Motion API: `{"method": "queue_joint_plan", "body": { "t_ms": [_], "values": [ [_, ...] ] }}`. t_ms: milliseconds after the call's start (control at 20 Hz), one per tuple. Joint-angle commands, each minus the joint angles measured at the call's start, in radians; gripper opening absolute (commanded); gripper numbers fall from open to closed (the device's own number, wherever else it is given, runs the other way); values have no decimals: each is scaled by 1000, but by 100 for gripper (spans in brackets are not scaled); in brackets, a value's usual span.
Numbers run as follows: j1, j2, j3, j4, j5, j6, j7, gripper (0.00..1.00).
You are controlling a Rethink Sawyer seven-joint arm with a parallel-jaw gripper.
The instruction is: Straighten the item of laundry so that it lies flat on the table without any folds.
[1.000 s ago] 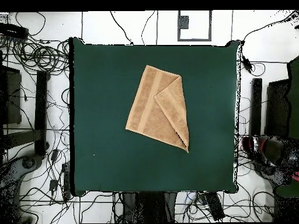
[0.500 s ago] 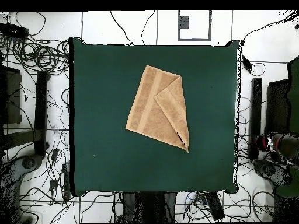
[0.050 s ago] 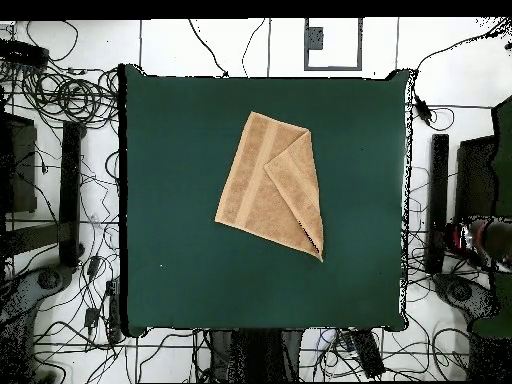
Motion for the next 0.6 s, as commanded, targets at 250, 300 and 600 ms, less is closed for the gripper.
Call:
{"method": "queue_joint_plan", "body": {
  "t_ms": [250,300,600],
  "values": [
    [68,73,127,13,-9,72,-183,0],
    [81,81,125,0,0,76,-149,0],
    [198,149,94,-144,39,182,2,0]
  ]
}}
